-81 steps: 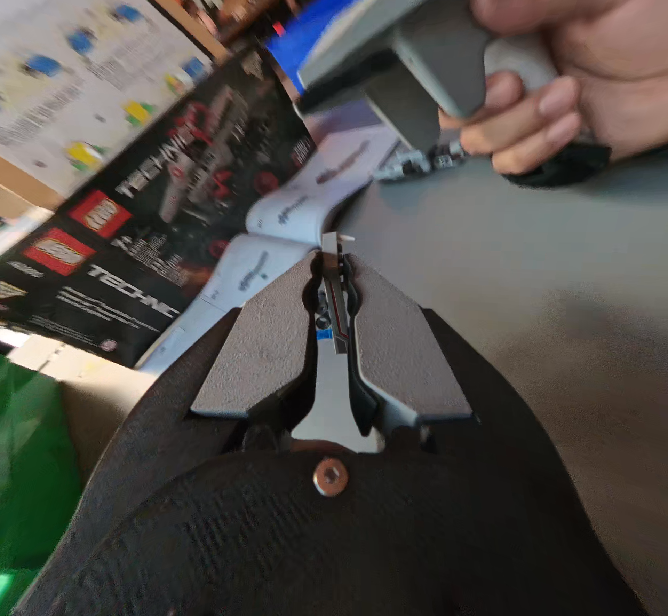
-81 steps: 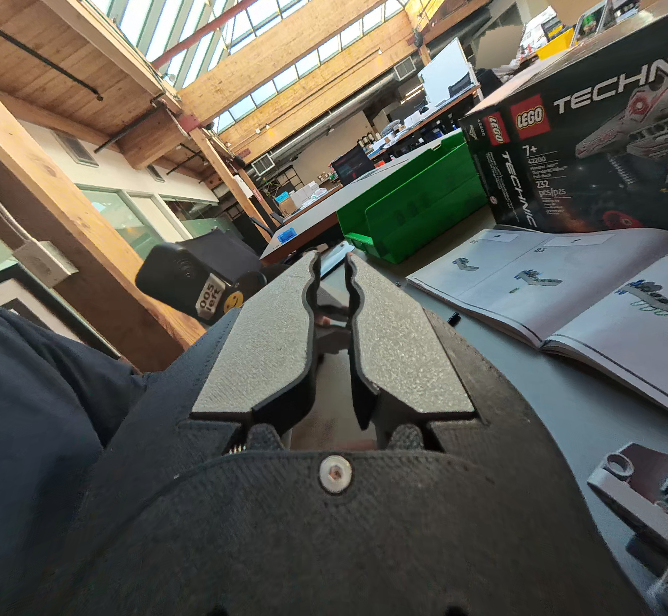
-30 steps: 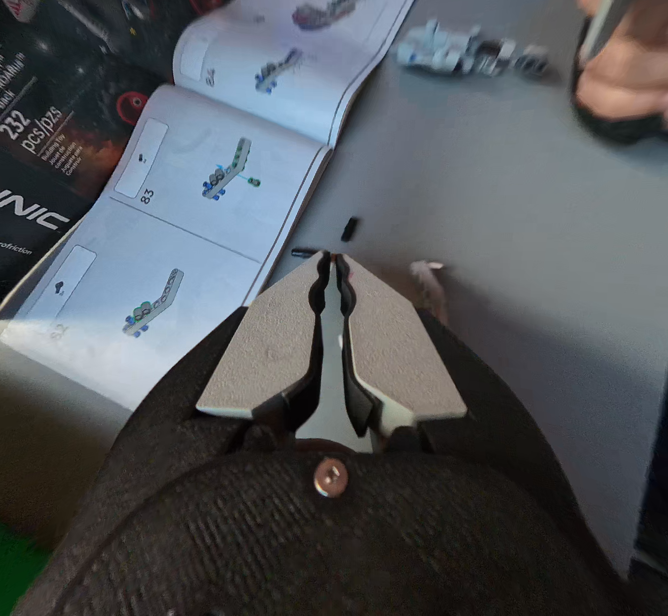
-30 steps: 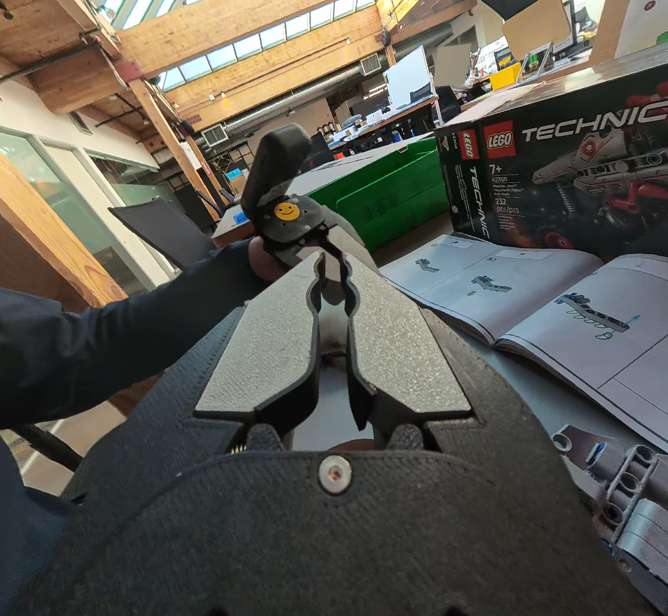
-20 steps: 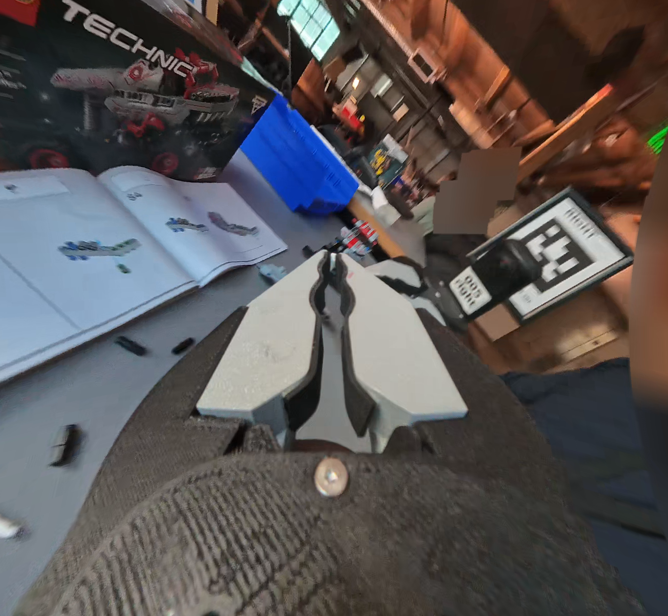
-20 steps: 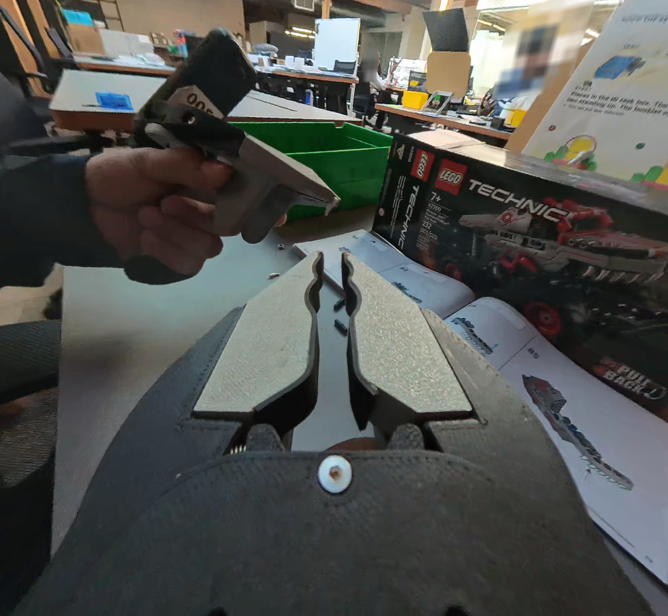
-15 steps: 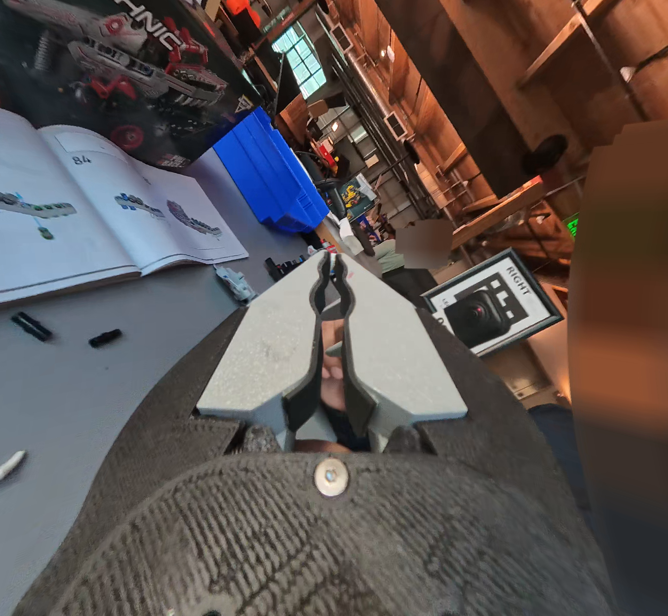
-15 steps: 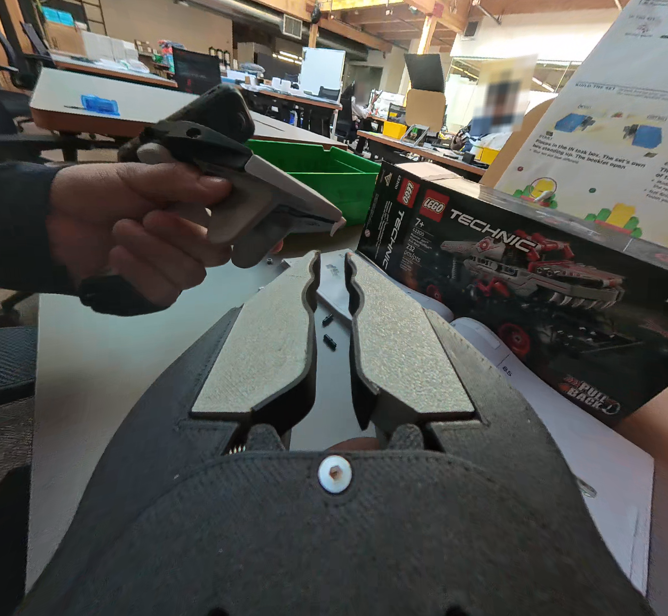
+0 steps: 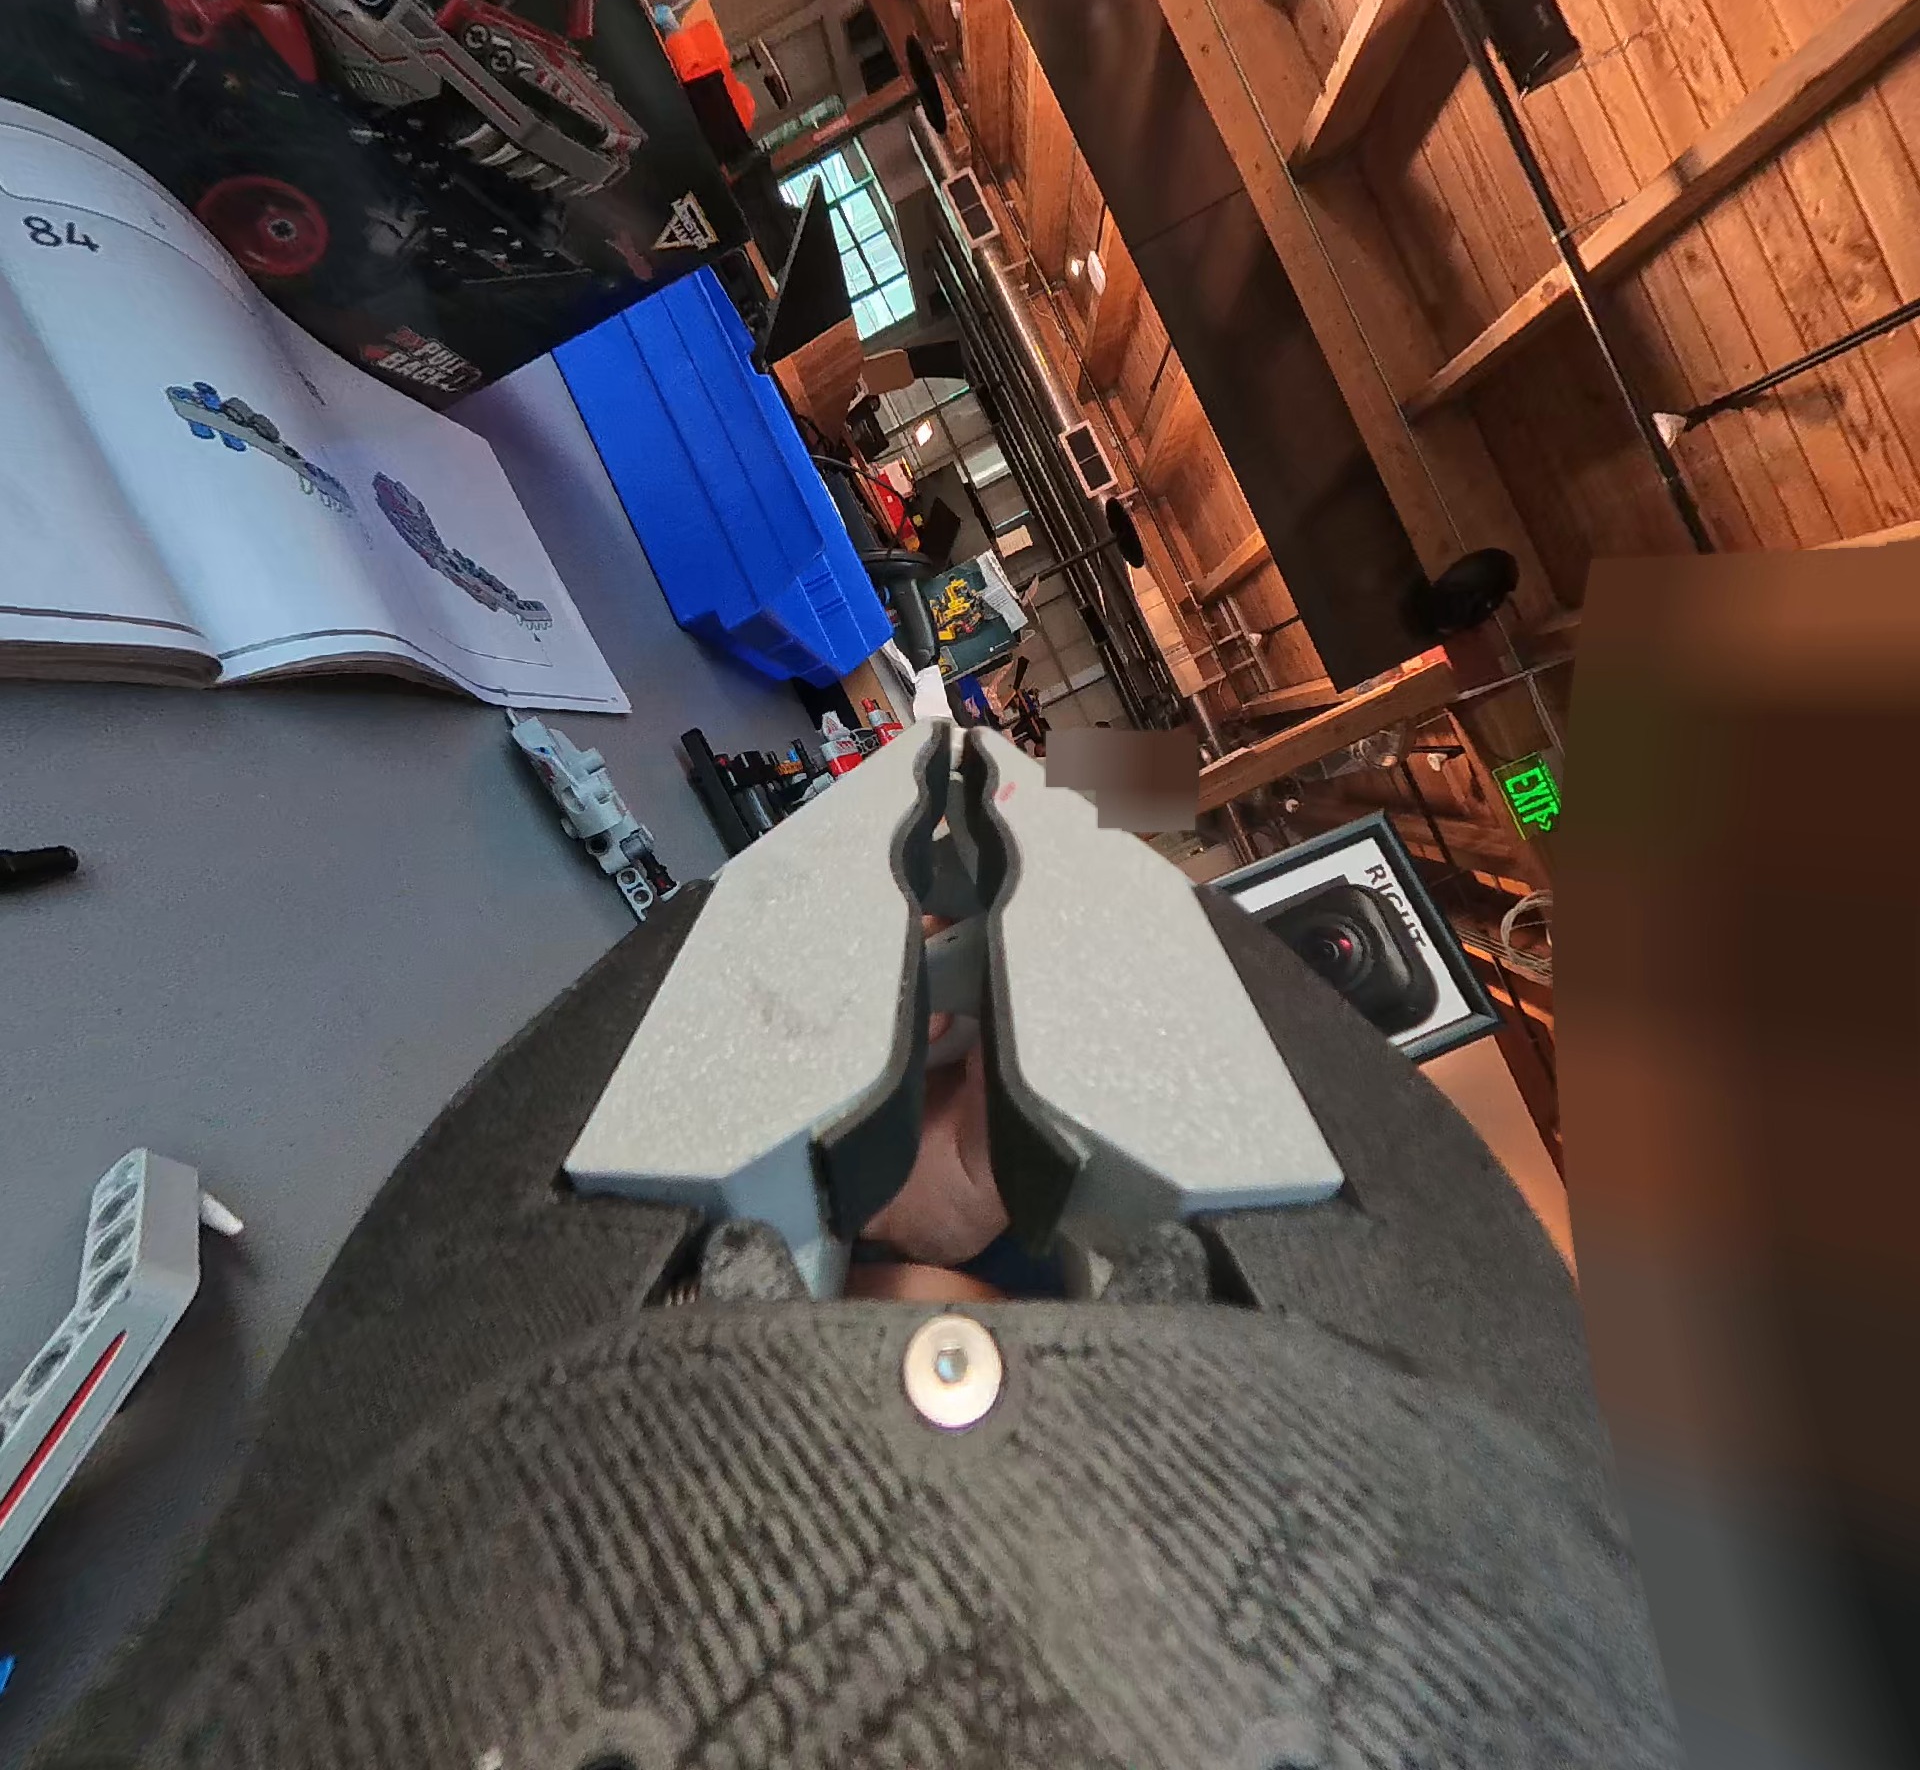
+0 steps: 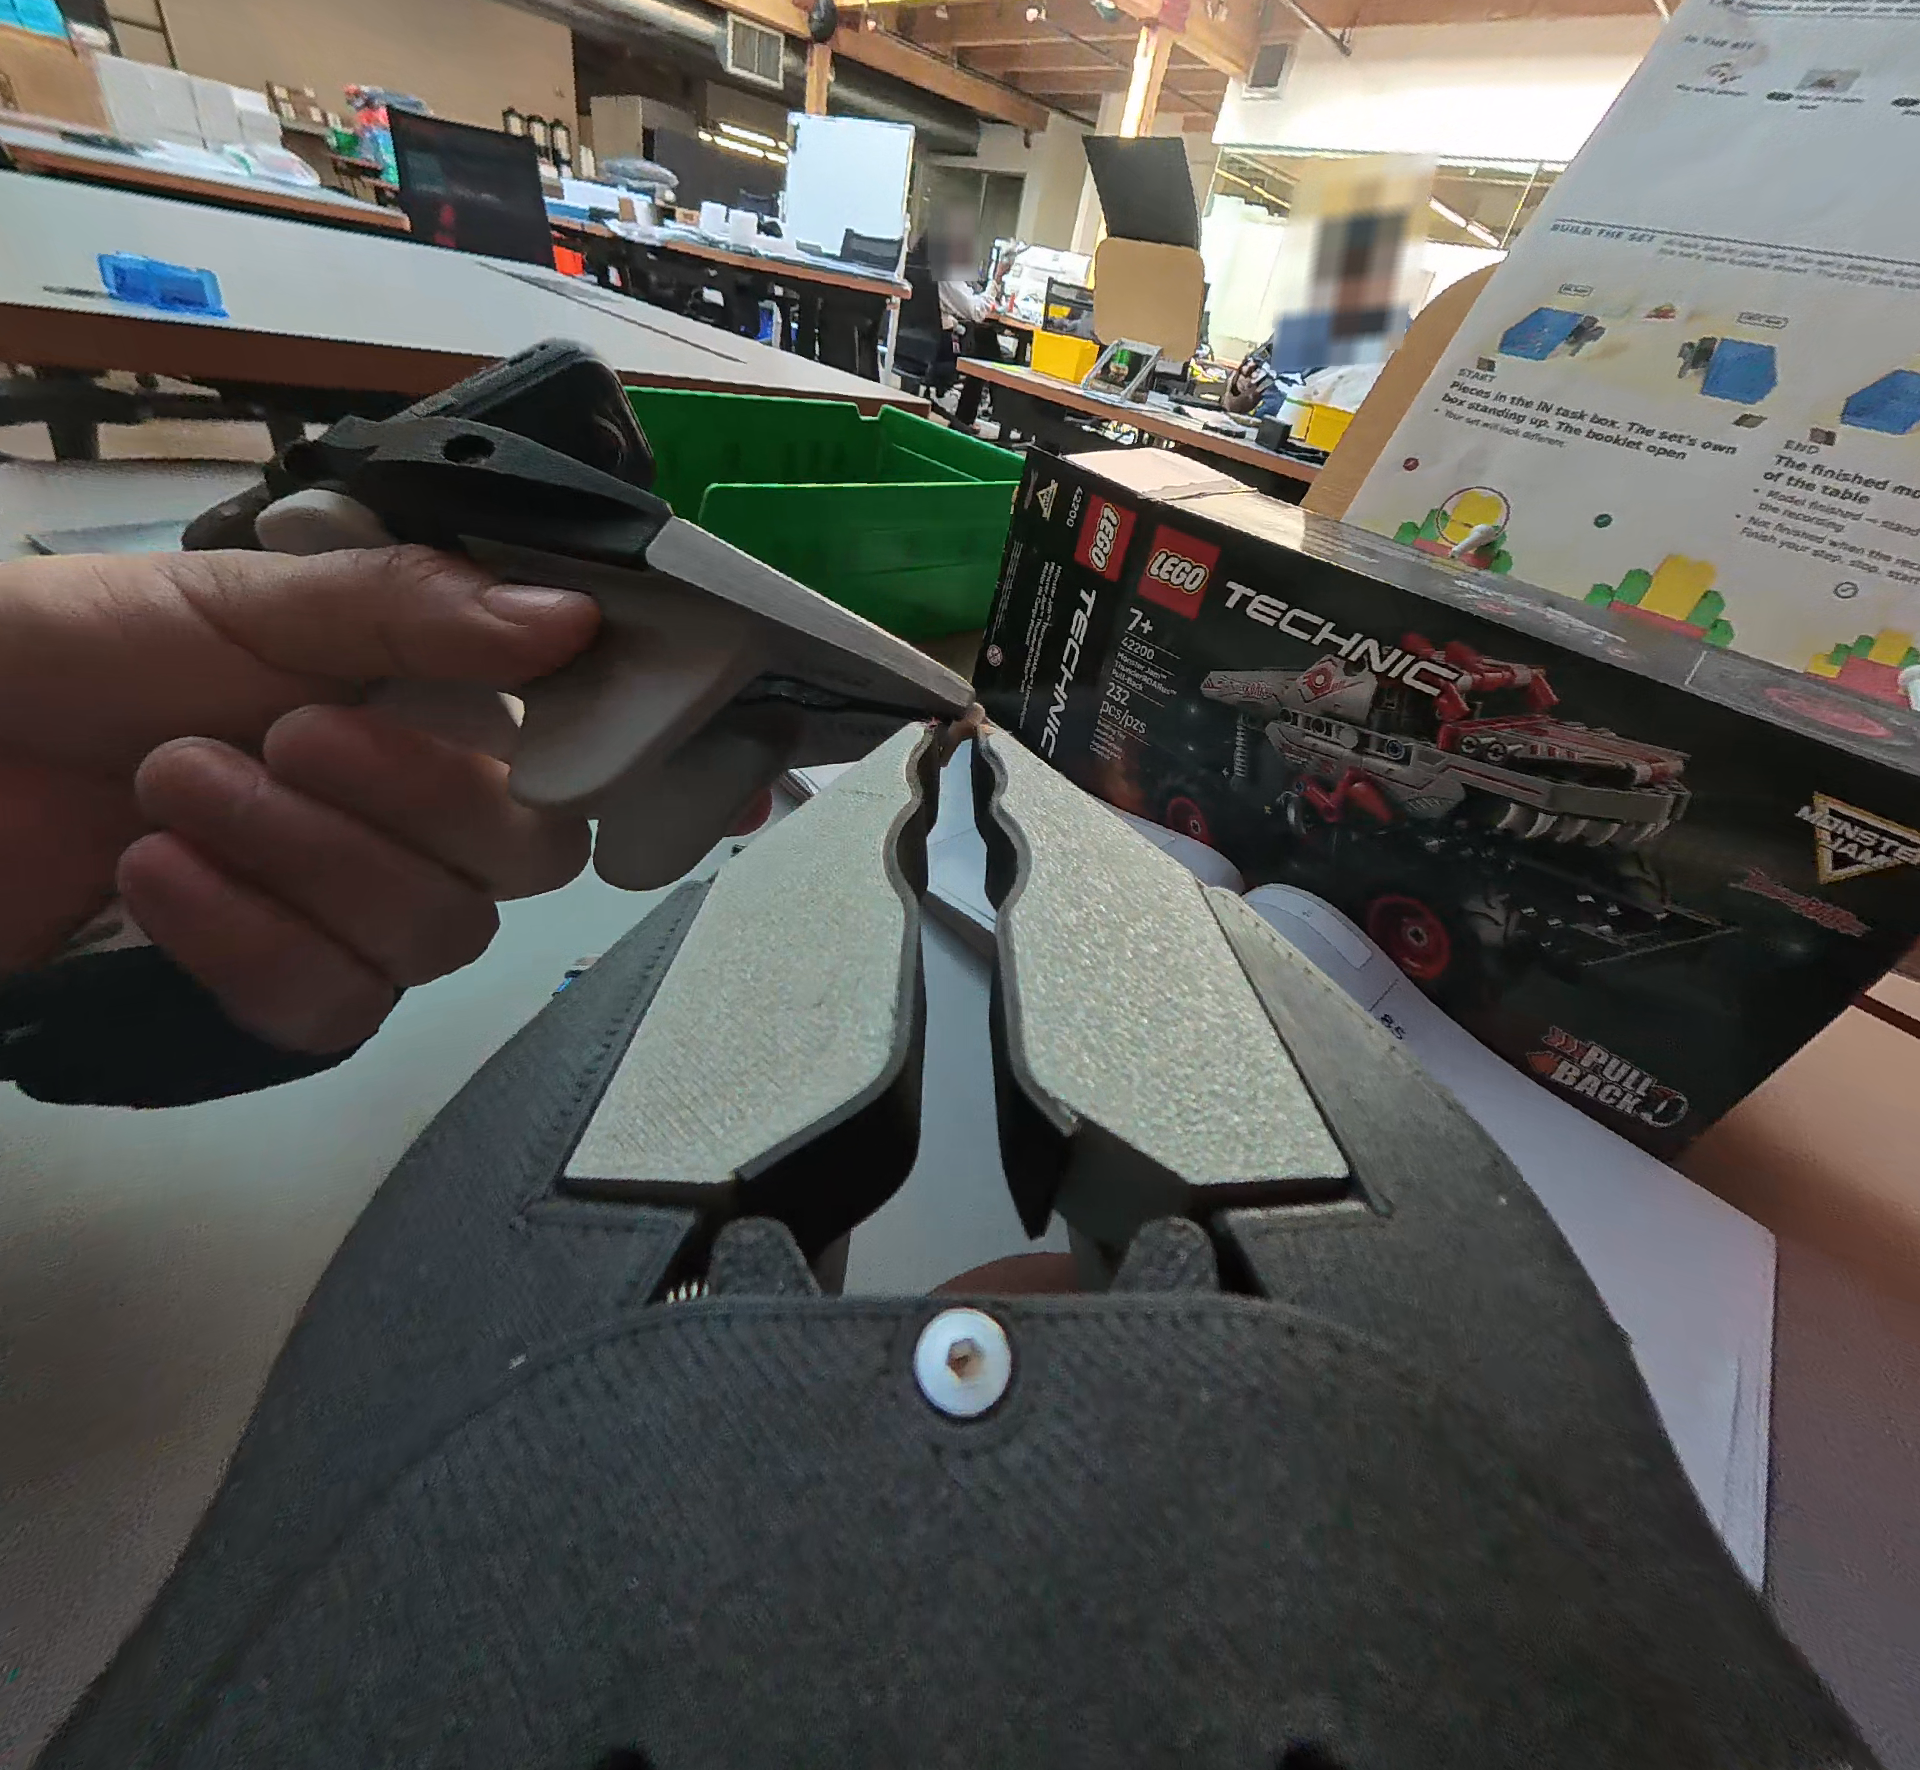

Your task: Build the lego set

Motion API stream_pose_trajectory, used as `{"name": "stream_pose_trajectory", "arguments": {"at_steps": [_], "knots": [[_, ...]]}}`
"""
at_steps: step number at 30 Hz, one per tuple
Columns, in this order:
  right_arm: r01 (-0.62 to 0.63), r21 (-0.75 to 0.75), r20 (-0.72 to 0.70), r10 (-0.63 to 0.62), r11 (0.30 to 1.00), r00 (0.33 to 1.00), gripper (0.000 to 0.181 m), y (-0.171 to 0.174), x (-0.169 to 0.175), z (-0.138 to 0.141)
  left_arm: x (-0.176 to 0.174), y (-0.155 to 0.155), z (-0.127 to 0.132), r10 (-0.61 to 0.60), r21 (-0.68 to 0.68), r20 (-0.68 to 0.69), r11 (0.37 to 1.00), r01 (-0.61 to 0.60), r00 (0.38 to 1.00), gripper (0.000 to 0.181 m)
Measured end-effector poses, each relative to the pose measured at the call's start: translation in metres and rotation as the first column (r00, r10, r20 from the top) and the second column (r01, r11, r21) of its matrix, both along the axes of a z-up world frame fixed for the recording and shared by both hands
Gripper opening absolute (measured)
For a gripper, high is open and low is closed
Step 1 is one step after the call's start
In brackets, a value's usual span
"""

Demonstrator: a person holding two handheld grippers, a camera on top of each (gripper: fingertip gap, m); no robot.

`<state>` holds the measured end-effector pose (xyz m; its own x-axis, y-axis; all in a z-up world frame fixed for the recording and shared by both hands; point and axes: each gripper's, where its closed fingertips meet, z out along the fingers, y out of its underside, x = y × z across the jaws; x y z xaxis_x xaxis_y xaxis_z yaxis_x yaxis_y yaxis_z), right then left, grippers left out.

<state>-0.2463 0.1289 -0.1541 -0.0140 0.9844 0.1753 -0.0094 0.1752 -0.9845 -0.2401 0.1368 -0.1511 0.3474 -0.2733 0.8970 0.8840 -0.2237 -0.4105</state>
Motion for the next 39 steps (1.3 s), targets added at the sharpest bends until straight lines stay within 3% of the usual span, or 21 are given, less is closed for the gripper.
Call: {"name": "stream_pose_trajectory", "arguments": {"at_steps": [7, 11, 13, 14, 15, 17, 19, 20, 21, 22, 26, 28, 30, 39], "knots": [[-0.004, 0.019, 0.027, 0.003, 1.000, 1.000, 0.000, -0.002, -0.001, -0.004, -0.003, -0.004, -0.003, -0.017, 0.019, 0.051, 1.000, 0.016, 0.999, 0.000], [-0.080, -0.062, 0.072, 0.084, 0.995, 0.994, 0.000, -0.008, -0.003, -0.013, -0.014, -0.014, -0.006, -0.048, 0.030, -0.132, 0.998, 0.052, 0.990, 0.000], [-0.144, -0.119, 0.090, 0.155, 0.982, 0.984, 0.000, -0.014, -0.004, -0.017, -0.020, -0.023, -0.001, -0.051, 0.059, -0.357, 0.995, 0.077, 0.933, 0.001], [-0.187, -0.162, 0.101, 0.205, 0.969, 0.974, 0.000, -0.019, -0.004, -0.019, -0.021, -0.029, 0.001, -0.049, 0.073, -0.502, 0.992, 0.099, 0.863, 0.000], [-0.232, -0.211, 0.109, 0.259, 0.950, 0.960, 0.000, -0.024, -0.004, -0.021, -0.020, -0.035, -0.001, -0.052, 0.067, -0.655, 0.990, 0.126, 0.754, 0.001], [-0.336, -0.317, 0.125, 0.390, 0.887, 0.912, 0.000, -0.036, -0.004, -0.026, -0.023, -0.043, -0.014, -0.053, 0.012, -0.891, 0.990, 0.140, 0.451, 0.008], [-0.410, -0.418, 0.163, 0.511, 0.811, 0.844, 0.000, -0.048, -0.002, -0.035, -0.024, -0.057, -0.027, -0.094, -0.067, -0.986, 0.980, 0.186, 0.139, 0.013], [-0.442, -0.462, 0.175, 0.568, 0.769, 0.804, 0.000, -0.054, 0.000, -0.038, -0.025, -0.064, -0.032, -0.111, -0.107, -0.994, 0.975, 0.196, 0.012, 0.016], [-0.472, -0.501, 0.169, 0.617, 0.725, 0.769, 0.000, -0.060, 0.004, -0.039, -0.025, -0.069, -0.033, -0.115, -0.127, -0.991, 0.970, 0.207, -0.073, 0.018], [-0.496, -0.537, 0.159, 0.660, 0.682, 0.735, 0.000, -0.066, 0.007, -0.039, -0.020, -0.074, -0.034, -0.116, -0.142, -0.986, 0.960, 0.242, -0.120, 0.017], [-0.546, -0.610, 0.136, 0.754, 0.575, 0.642, 0.000, -0.082, 0.015, -0.040, 0.008, -0.085, -0.038, -0.132, -0.189, -0.975, 0.913, 0.363, -0.177, 0.011], [-0.555, -0.642, 0.129, 0.788, 0.529, 0.602, 0.000, -0.087, 0.019, -0.041, 0.009, -0.083, -0.043, -0.129, -0.207, -0.964, 0.914, 0.350, -0.235, 0.012], [-0.548, -0.681, 0.112, 0.809, 0.485, 0.576, 0.000, -0.090, 0.021, -0.041, 0.016, -0.085, -0.045, -0.126, -0.216, -0.960, 0.901, 0.375, -0.249, 0.009], [-0.528, -0.751, 0.055, 0.835, 0.396, 0.548, 0.000, -0.089, 0.023, -0.037, 0.020, -0.086, -0.044, -0.102, -0.207, -0.956, 0.900, 0.384, -0.275, 0.001]]}}
